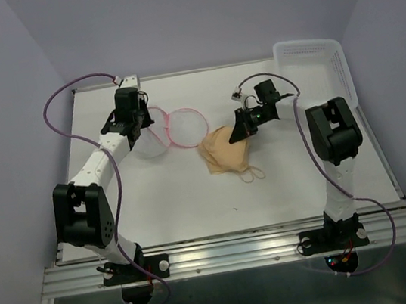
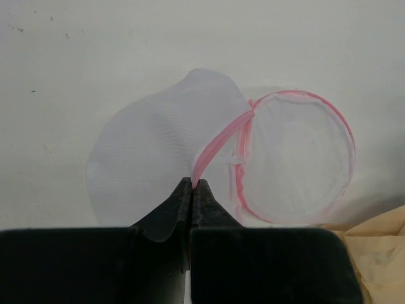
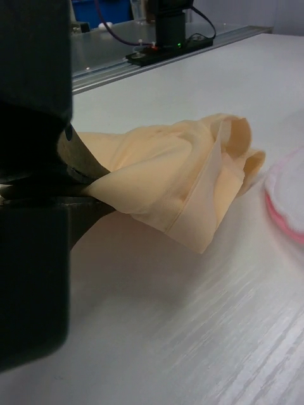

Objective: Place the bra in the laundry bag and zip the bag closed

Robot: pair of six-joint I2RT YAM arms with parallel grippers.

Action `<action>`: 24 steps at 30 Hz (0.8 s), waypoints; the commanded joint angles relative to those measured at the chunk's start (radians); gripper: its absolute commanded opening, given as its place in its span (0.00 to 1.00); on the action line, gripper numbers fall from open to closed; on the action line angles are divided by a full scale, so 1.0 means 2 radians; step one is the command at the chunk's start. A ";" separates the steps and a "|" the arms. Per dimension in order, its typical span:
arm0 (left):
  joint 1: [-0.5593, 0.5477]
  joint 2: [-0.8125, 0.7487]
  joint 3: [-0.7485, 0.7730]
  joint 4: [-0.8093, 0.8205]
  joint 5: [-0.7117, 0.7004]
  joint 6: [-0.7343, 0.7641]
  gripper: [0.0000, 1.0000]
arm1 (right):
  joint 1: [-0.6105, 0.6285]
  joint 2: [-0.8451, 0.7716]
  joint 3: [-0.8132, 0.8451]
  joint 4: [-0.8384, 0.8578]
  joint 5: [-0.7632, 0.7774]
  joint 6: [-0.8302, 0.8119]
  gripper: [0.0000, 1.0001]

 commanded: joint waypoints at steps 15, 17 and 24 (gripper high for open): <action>-0.047 0.027 0.035 0.072 0.165 -0.082 0.00 | -0.001 -0.255 -0.027 0.132 0.152 0.156 0.01; -0.057 0.030 0.038 0.089 0.189 -0.098 0.00 | -0.001 -0.263 -0.027 0.137 0.173 0.163 0.01; -0.090 0.044 0.029 0.152 0.245 -0.180 0.00 | -0.001 -0.303 -0.060 0.199 0.233 0.195 0.01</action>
